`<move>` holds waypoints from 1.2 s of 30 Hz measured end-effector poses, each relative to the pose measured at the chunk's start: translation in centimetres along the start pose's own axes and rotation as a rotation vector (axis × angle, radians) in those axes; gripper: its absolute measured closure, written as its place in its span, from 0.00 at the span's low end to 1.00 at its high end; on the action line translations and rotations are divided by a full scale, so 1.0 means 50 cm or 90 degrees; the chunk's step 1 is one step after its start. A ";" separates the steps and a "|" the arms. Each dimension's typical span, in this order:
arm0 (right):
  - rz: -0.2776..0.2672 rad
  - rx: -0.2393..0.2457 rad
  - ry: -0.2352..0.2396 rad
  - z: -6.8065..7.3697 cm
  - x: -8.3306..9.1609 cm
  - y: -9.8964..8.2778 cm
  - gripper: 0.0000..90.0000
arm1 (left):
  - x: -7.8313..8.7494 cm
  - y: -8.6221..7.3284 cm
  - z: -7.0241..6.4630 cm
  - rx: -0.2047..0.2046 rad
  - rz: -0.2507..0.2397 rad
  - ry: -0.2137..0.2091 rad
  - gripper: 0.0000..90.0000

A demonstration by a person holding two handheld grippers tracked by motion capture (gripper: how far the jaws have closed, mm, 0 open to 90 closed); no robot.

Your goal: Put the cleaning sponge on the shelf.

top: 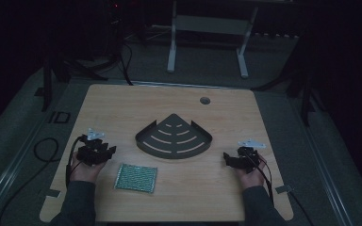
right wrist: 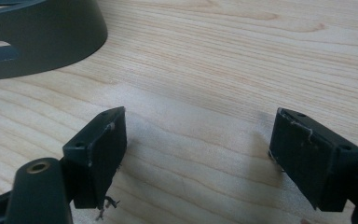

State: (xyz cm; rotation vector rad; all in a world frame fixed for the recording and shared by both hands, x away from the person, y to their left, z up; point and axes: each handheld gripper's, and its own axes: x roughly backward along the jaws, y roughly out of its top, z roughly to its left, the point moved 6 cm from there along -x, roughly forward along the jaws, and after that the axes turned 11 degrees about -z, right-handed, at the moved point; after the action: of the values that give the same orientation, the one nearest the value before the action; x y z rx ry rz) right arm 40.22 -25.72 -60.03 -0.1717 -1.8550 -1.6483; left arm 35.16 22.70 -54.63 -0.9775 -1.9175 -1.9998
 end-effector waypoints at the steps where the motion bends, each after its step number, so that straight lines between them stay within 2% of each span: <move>1: 0.000 0.000 0.000 0.000 0.000 0.000 0.20 | 0.004 0.002 -0.006 -0.005 0.000 -0.004 0.68; 6: 0.000 0.000 0.000 0.000 0.000 0.000 0.20 | 0.018 -0.001 -0.040 -0.023 0.014 -0.037 0.69; 7: 0.000 0.000 0.000 0.000 0.000 0.000 0.20 | 0.018 -0.001 -0.040 -0.023 0.014 -0.037 0.71; 8: 0.000 0.000 0.000 0.000 0.000 0.000 0.20 | 0.022 -0.004 -0.052 -0.031 0.024 -0.050 0.72; 16: 0.000 -0.001 0.000 0.000 0.000 0.000 0.20 | 0.031 -0.023 -0.090 -0.083 0.080 -0.100 0.89; 21: 0.000 -0.001 0.000 0.000 0.000 0.000 0.20 | 0.036 -0.033 -0.105 -0.095 0.108 -0.118 0.98; 23: 0.000 -0.001 0.000 0.000 0.000 0.000 0.20 | 0.038 -0.035 -0.109 -0.097 0.115 -0.122 1.00; 27: 0.000 -0.001 0.000 0.000 0.000 0.000 0.20 | 0.042 -0.050 -0.123 -0.112 0.147 -0.139 1.00; 36: 0.000 -0.001 0.000 0.000 0.000 0.000 0.20 | 0.043 -0.077 -0.133 -0.123 0.205 -0.165 0.99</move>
State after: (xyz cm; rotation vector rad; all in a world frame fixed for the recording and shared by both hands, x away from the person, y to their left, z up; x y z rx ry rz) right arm 40.22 -25.71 -60.02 -0.1724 -1.8538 -1.6492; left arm 29.24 17.55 -56.10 -1.5514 -1.5677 -1.9704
